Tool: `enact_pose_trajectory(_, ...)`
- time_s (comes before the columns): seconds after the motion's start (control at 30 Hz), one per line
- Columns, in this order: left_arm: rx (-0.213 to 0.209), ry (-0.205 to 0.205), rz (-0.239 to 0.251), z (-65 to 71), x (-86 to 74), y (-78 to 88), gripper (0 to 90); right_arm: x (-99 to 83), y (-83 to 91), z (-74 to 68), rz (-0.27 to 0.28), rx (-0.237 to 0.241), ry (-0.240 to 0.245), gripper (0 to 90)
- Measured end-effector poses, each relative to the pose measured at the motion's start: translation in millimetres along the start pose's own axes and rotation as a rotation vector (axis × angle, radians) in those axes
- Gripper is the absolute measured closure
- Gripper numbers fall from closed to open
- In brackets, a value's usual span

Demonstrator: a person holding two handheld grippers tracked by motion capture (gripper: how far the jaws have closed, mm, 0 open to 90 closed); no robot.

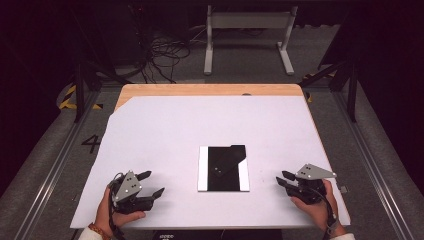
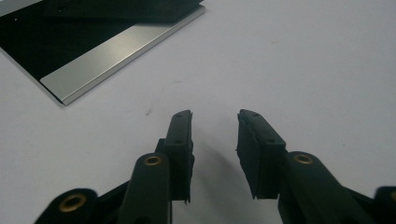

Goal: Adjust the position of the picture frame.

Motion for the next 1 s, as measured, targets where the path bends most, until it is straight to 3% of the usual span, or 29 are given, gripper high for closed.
enact_pose_trajectory(0.1, -0.039, -0.027, -0.017, 6.3, 3.0, -5.0, 51.0, 4.1, -7.4, -5.9, -0.011, 0.018, 0.003, 75.9)
enact_pose_trajectory(0.13, -0.074, -0.032, -0.020, 10.7, 5.3, -8.4, 56.5, 5.1, -8.7, -7.9, -0.012, 0.025, 0.005, 77.3)
enact_pose_trajectory(0.2, -0.098, -0.037, -0.024, 13.8, 6.6, -11.1, 60.4, 6.5, -10.7, -10.4, -0.013, 0.030, 0.011, 79.1)
enact_pose_trajectory(0.27, -0.127, -0.046, -0.037, 19.4, 9.0, -16.3, 73.4, 10.3, -15.4, -17.1, -0.015, 0.049, 0.021, 82.1)
enact_pose_trajectory(0.4, -0.189, -0.055, -0.041, 31.0, 15.7, -25.4, 85.5, 15.3, -22.6, -27.2, -0.021, 0.062, 0.042, 84.6)
enact_pose_trajectory(0.67, -0.250, -0.093, -0.089, 54.9, 26.9, -50.7, 87.8, 31.5, -34.6, -42.7, -0.009, 0.079, 0.049, 85.6)
enact_pose_trajectory(1.0, -0.270, -0.139, -0.139, 69.3, 36.1, -78.3, 86.4, 35.1, -46.8, -57.7, -0.032, 0.104, 0.071, 87.6)
Point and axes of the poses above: each handheld gripper's, and its own axes: y roughly backward along the jaws, x roughly out of its top, z roughly to its right, the point moved 9 cm from there along -y, roughly forward along the jaws, and after that the axes turned 6 degrees about -x, right-handed, at the moved point
